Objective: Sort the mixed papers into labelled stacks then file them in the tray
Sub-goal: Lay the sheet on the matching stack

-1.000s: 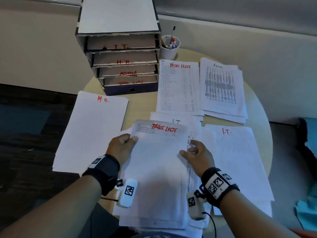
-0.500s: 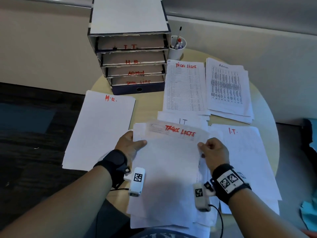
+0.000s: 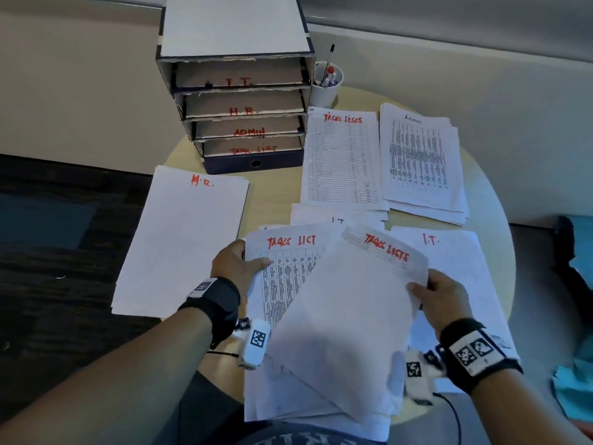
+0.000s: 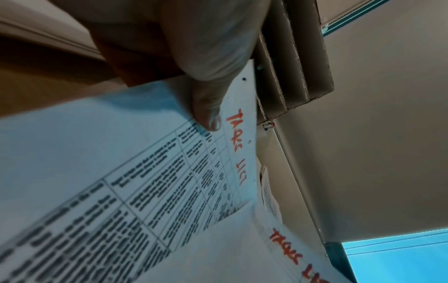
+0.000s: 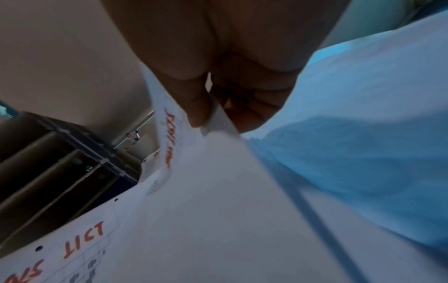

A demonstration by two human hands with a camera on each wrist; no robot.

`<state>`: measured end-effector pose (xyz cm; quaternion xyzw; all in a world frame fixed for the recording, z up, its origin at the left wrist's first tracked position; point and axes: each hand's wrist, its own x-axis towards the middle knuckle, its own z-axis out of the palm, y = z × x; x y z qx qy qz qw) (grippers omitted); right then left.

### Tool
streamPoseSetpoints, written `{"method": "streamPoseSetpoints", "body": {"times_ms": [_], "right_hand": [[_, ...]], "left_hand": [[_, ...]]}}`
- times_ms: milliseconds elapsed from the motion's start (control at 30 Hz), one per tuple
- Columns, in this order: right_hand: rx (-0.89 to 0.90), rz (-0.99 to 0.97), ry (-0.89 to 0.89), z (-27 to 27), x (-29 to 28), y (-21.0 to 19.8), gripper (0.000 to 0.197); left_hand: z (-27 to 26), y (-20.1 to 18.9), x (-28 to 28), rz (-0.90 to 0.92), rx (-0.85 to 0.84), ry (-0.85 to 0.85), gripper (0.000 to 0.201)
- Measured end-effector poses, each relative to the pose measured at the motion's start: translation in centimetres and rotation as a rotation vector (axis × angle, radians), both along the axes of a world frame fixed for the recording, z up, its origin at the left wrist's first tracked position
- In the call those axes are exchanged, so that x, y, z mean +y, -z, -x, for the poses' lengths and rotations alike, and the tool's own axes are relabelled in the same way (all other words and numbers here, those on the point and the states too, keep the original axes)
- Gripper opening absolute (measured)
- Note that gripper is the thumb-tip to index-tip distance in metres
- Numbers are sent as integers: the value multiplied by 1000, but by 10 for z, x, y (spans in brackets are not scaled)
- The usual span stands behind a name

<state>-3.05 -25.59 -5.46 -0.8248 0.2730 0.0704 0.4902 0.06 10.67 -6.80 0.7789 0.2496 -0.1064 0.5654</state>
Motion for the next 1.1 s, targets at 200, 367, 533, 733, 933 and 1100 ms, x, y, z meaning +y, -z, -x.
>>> {"method": "streamPoseSetpoints", "body": {"times_ms": [200,367,533,733,933,1100], "right_hand": [[-163,-263,57,4,-3,-16,29],[-139,-324,23,7,-2,-19,27],[-132,-340,-133,17,18,-22,39],[-176,-318,-266,17,42,-18,37],[-133,-303,-161,14,41,-18,28],[-73,-214,-37,22,39,-18,55]], "left_hand": [[-4,-12,-7,-45,24,92,11],[-7,-16,-2,-276,-82,276,13],[-1,-20,4,-240,-128,91,13],[15,-49,-1,345,-9,330,20],[5,-29,1,-64,47,213,37],[-8,0,-11,-501,275,351,90]]}}
